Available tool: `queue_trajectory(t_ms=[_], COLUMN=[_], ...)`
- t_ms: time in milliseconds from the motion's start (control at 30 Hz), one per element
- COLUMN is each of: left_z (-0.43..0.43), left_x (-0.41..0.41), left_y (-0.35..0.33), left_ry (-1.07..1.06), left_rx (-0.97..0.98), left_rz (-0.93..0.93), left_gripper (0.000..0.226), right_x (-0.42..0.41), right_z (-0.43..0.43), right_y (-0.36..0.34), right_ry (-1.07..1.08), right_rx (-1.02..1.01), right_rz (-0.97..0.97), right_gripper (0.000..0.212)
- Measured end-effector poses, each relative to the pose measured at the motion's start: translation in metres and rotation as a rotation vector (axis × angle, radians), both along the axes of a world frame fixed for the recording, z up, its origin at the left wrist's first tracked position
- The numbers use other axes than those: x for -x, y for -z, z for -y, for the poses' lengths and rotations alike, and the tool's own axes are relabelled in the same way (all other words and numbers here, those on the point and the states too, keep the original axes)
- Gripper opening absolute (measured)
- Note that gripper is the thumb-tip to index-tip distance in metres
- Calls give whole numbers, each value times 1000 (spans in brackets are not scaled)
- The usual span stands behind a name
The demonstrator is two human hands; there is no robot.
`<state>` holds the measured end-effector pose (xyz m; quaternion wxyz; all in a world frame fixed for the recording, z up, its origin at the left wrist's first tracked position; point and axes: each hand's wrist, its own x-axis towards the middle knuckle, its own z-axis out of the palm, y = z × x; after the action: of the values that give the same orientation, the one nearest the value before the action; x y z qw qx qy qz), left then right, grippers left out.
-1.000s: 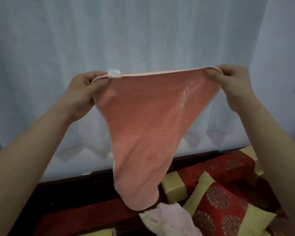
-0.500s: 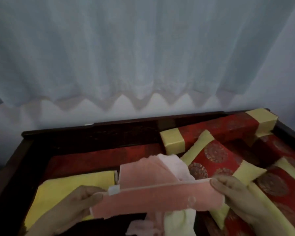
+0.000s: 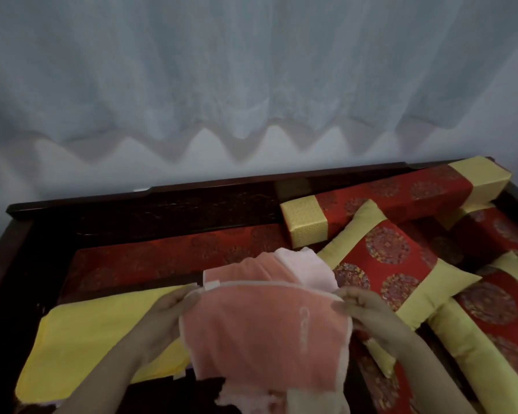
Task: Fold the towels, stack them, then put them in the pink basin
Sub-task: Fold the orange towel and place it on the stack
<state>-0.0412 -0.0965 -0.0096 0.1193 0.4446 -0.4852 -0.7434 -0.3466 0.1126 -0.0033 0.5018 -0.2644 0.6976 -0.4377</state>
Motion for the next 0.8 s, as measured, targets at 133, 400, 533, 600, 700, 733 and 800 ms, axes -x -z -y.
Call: queue_trajectory(t_ms=[133, 400, 533, 600, 700, 733, 800], left_z=[59, 145, 137, 132, 126, 123, 120], left_x=[41, 94, 100, 106, 114, 116, 121], left_y=[3, 99, 148, 151, 148, 147, 143], left_ry=[-143, -486, -141, 11, 104, 107, 74], left_rx=[42, -80, 183, 337, 409, 421, 423], left_rz=[-113, 66, 662, 829, 936, 959, 997], left_gripper=[28, 27, 18, 32, 67, 73, 73], right_x=[20, 41, 31, 26, 23, 23, 21], right_z=[78, 207, 208, 203, 196, 193, 188], right_y=[-10, 97, 138, 141, 142, 144, 145], right_ry=[131, 352, 141, 154, 167, 162, 115], right_rx=[142, -100, -386, -379, -435, -471, -523], right_rz=[45, -51, -323, -418, -443, -419, -417], right_gripper=[11, 20, 48, 50, 65, 70, 69])
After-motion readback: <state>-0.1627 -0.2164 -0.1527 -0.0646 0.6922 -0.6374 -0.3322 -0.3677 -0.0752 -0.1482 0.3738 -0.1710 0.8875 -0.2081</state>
